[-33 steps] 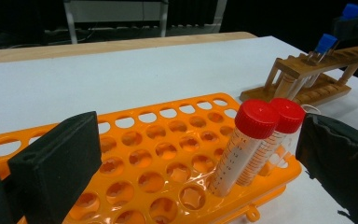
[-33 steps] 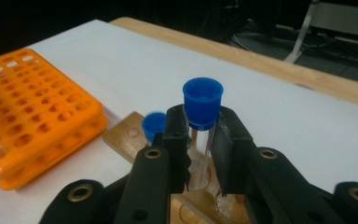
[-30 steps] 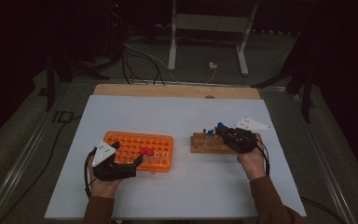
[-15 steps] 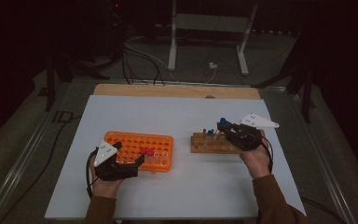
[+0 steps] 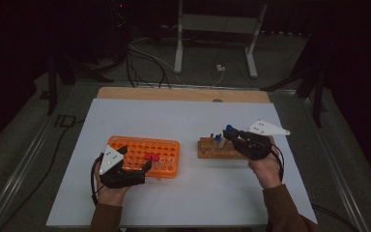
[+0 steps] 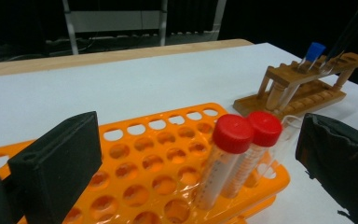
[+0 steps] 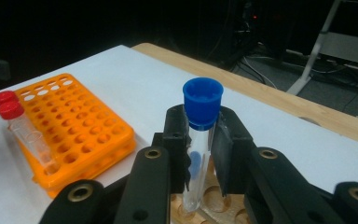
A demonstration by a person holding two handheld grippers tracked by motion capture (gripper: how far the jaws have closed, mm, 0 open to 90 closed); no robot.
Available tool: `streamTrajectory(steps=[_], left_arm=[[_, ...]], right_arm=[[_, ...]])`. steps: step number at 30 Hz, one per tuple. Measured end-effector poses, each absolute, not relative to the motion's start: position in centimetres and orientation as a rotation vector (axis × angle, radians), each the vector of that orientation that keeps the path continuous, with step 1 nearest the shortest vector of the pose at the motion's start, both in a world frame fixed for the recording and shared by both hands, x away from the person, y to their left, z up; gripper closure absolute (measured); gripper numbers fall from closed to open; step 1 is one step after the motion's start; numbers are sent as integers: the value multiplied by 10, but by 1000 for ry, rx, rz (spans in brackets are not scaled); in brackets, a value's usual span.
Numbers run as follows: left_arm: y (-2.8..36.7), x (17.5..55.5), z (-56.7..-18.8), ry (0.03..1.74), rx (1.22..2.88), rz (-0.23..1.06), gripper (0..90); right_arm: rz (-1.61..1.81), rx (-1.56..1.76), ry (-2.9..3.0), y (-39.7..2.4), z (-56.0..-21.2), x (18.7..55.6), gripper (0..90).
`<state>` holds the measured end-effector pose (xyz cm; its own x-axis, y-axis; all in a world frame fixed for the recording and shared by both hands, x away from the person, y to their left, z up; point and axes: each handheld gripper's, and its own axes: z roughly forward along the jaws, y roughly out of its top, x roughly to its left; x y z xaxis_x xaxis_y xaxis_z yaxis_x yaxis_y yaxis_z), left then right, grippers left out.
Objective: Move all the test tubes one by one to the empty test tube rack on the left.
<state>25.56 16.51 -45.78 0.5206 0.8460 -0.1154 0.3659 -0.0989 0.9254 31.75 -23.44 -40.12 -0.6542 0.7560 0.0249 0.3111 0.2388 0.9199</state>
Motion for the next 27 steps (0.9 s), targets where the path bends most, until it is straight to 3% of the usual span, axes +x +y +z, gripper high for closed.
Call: streamTrajectory(steps=[27], left_arm=[[75, 258, -431, 841, 1780, 564, 43]], right_arm=[[1536, 920, 2254, -191, -402, 301, 768]])
